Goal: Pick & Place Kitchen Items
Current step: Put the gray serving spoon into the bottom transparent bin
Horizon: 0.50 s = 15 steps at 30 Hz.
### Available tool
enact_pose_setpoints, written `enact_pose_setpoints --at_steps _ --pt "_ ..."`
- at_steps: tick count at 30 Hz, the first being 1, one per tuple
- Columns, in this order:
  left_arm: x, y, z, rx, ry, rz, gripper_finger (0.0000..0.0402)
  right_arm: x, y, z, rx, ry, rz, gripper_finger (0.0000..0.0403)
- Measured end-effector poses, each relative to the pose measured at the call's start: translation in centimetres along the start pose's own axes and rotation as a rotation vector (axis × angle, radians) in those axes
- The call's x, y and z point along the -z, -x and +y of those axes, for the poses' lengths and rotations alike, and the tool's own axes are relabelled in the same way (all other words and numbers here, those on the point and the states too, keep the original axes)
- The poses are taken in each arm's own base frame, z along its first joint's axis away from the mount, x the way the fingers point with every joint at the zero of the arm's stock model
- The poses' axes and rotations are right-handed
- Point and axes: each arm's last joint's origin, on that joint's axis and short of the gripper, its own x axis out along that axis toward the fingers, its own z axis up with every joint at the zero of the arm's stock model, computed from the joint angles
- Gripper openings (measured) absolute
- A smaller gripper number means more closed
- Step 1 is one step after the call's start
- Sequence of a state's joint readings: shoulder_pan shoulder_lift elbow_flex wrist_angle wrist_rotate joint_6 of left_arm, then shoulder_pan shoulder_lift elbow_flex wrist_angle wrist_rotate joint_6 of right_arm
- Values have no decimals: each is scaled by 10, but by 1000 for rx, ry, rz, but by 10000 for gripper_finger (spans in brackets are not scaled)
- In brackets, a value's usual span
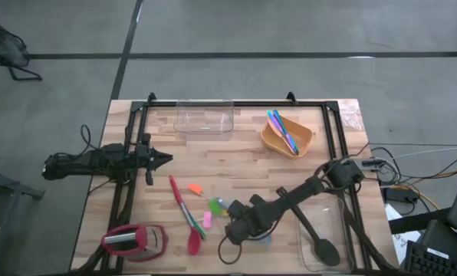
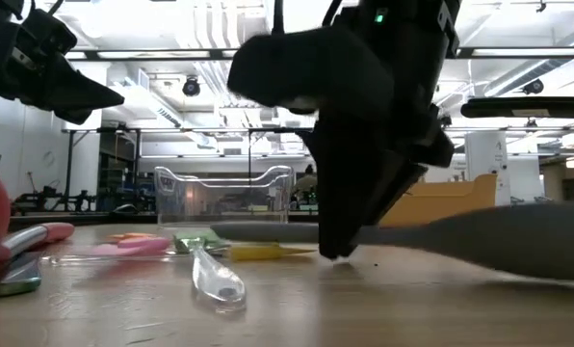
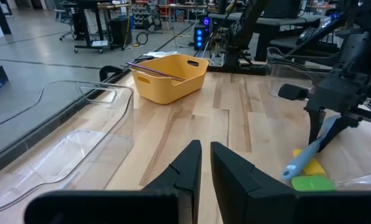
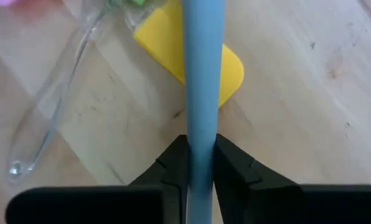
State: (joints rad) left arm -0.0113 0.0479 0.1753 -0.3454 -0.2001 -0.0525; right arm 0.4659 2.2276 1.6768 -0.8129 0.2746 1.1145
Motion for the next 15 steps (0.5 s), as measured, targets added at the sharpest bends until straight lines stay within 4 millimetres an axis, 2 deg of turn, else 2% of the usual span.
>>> enact_pose_setpoints --at_steps 9,15 --pt "0 0 0 0 0 1 44 -9 29 -3 -23 6 -72 61" --pt "0 0 0 0 0 1 44 -15 67 -7 -69 34 -161 50"
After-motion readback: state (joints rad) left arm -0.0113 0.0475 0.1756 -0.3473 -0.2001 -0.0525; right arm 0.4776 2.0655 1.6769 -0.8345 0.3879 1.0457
